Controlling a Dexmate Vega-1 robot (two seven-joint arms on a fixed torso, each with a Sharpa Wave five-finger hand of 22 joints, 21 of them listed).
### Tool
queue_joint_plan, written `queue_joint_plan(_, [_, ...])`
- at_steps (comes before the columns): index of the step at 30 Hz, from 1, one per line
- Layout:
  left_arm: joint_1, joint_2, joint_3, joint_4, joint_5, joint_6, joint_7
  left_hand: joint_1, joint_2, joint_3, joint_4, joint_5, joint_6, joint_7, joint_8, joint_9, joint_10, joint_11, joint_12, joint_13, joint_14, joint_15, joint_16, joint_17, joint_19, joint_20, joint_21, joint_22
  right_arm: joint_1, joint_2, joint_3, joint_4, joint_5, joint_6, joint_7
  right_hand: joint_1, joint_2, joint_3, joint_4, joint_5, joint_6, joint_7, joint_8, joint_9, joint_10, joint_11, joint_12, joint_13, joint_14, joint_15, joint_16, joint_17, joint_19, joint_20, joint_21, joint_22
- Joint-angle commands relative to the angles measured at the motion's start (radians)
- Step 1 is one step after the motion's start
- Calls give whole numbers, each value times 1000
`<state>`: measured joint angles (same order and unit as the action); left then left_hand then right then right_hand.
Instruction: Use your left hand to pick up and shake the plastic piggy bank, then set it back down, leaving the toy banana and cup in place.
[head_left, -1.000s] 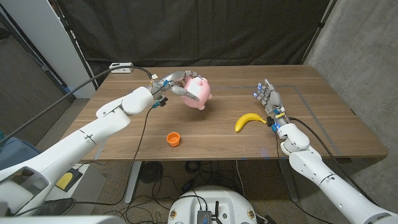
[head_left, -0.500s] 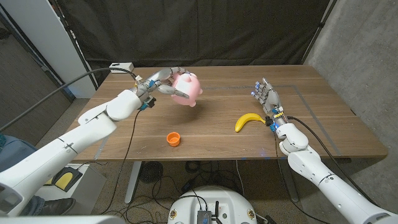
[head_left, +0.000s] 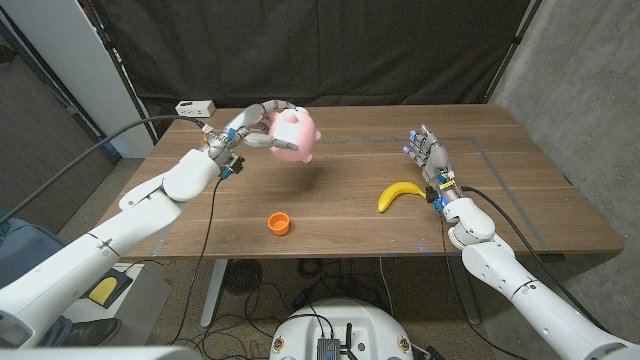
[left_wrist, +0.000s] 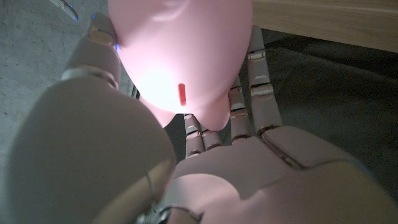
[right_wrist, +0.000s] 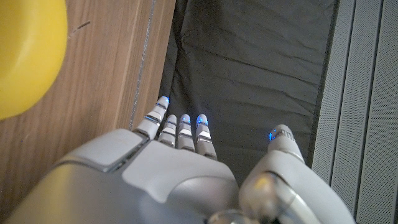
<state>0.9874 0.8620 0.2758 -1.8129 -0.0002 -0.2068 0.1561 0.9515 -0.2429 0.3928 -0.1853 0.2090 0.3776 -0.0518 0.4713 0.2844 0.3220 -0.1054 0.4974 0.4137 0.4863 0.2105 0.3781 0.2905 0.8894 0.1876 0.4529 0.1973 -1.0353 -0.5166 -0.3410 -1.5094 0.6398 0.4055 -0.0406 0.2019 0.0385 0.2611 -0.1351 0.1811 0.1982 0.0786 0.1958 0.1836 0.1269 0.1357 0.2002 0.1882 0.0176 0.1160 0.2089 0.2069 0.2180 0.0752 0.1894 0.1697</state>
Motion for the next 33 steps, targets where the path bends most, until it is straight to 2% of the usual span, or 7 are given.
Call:
queue_joint_plan(1, [96, -119, -133, 125, -235, -318, 106, 386, 394, 109, 19, 2, 236, 147, 3, 63, 262, 113, 8, 98, 264, -253, 6, 6, 102, -157, 9, 3, 6, 9, 0, 24, 5, 11, 12, 9, -2, 0, -3, -1, 4, 1, 0, 6, 5, 6, 4, 6, 3, 5, 3, 6, 7, 1, 7, 5])
queue_joint_plan(7, [149, -203, -203, 171, -345, -465, 110, 378, 396, 107, 25, 0, 237, 144, 1, 62, 262, 112, 7, 101, 265, -252, 5, 7, 101, -158, 13, 3, 21, 14, -7, 36, 8, 2, 22, 9, -2, 0, -3, -1, 4, 3, 0, 6, 5, 6, 4, 6, 3, 6, 3, 6, 7, 1, 7, 5])
queue_joint_plan(14, [162, -363, -249, 272, -565, -695, 49, 374, 394, 107, 25, -2, 237, 139, -3, 59, 260, 108, 4, 104, 269, -260, 4, 7, 97, -159, 16, 2, 33, 11, -13, 40, -3, -3, 23, 9, -2, -1, -3, -1, 4, 3, 0, 6, 5, 5, 4, 6, 2, 5, 3, 6, 7, 1, 7, 5])
queue_joint_plan(18, [158, -447, -269, 321, -698, -789, 6, 370, 394, 108, 27, -2, 239, 137, -4, 58, 260, 105, 2, 106, 266, -258, 0, 7, 94, -161, 17, 2, 33, 6, -13, 31, -8, -13, 13, 9, -2, -1, -3, -1, 4, 3, 0, 6, 5, 5, 4, 6, 3, 6, 3, 6, 8, 1, 7, 5])
queue_joint_plan(24, [166, -526, -290, 356, -860, -830, -52, 364, 394, 109, 27, -3, 241, 134, -7, 56, 264, 97, 1, 109, 270, -267, -3, 5, 92, -168, 21, 1, 34, -1, -14, 23, -16, -19, 9, 10, -2, -1, -3, -1, 4, 3, 0, 6, 5, 5, 3, 6, 3, 5, 3, 6, 8, 1, 7, 5])
queue_joint_plan(33, [152, -605, -296, 401, -894, -811, -51, 357, 396, 110, 30, -3, 244, 130, -10, 54, 269, 93, 0, 112, 278, -276, -3, 4, 92, -176, 26, 1, 34, -4, -17, 10, -15, -38, 2, 10, -2, -2, -3, -1, 4, 3, 0, 6, 4, 5, 3, 6, 3, 5, 3, 6, 8, 1, 7, 5])
